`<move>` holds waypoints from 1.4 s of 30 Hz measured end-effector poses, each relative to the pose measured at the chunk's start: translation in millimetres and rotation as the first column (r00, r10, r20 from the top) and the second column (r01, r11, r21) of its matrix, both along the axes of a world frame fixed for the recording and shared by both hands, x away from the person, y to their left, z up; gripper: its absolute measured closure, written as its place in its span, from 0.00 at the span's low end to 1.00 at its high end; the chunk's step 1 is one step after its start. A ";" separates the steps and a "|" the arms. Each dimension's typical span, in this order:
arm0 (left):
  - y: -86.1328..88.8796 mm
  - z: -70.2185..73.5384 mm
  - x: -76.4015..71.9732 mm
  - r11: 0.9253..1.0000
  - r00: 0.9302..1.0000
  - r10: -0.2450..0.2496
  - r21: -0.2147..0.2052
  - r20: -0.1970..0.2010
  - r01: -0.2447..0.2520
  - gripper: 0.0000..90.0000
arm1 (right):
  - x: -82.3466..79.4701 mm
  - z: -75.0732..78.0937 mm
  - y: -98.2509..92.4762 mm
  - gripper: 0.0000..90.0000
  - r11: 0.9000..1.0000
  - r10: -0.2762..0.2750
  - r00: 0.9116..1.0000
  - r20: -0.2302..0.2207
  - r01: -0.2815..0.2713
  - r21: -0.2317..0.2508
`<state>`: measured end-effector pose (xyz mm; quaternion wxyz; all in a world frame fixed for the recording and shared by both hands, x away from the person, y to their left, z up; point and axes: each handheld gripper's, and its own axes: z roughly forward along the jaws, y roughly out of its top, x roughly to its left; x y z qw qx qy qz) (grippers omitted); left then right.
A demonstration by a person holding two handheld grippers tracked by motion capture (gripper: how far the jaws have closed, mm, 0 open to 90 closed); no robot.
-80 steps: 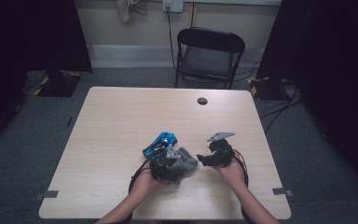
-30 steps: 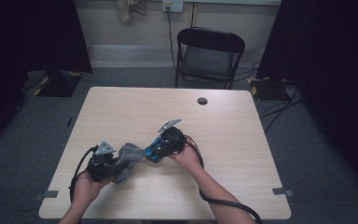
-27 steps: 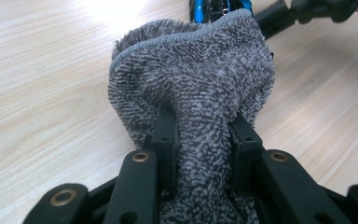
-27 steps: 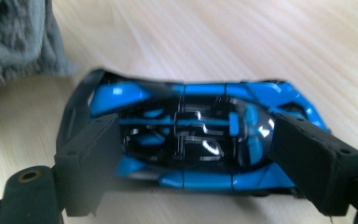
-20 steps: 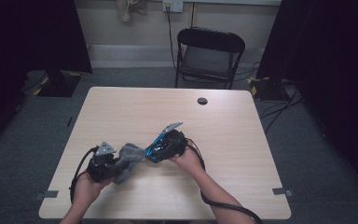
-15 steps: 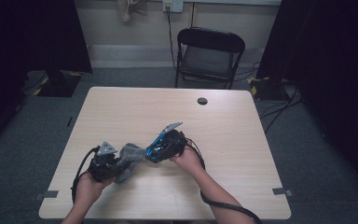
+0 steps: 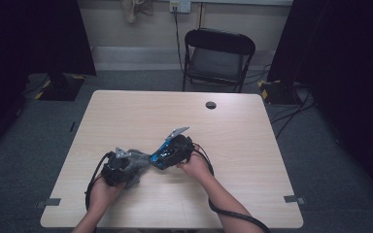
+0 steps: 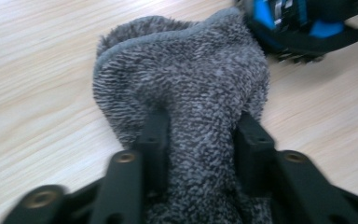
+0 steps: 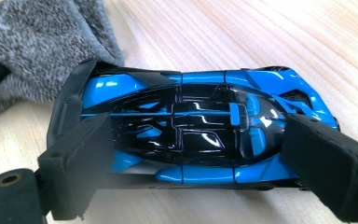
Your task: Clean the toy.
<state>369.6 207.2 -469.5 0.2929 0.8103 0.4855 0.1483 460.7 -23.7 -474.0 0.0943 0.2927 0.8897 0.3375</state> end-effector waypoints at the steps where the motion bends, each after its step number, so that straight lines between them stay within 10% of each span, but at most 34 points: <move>1: 0.9 1.8 0.4 1.000 1.000 0.011 -0.020 0.001 -0.011 0.55 | 0.0 -0.2 -0.2 0.10 1.000 0.000 1.000 0.000 0.000 0.002; 6: 12.4 15.2 2.7 0.990 0.998 0.060 -0.129 0.036 -0.055 0.33 | -0.7 -0.8 -0.7 0.10 1.000 -0.002 1.000 0.004 0.002 0.009; 11: 15.9 10.5 19.2 0.988 0.997 0.081 -0.132 0.005 -0.079 0.31 | 0.9 0.2 0.2 0.10 1.000 0.003 1.000 -0.003 -0.003 -0.002; 20: -4.6 -1.5 21.1 0.998 0.997 -0.002 -0.060 -0.072 -0.002 0.77 | -0.1 -0.4 -0.2 0.10 1.000 0.000 1.000 0.001 0.000 0.003; 42: -35.0 1.7 -3.7 0.987 0.985 -0.115 -0.131 -0.126 0.098 0.84 | -0.1 0.3 1.1 0.10 1.000 -0.005 1.000 -0.004 0.005 -0.006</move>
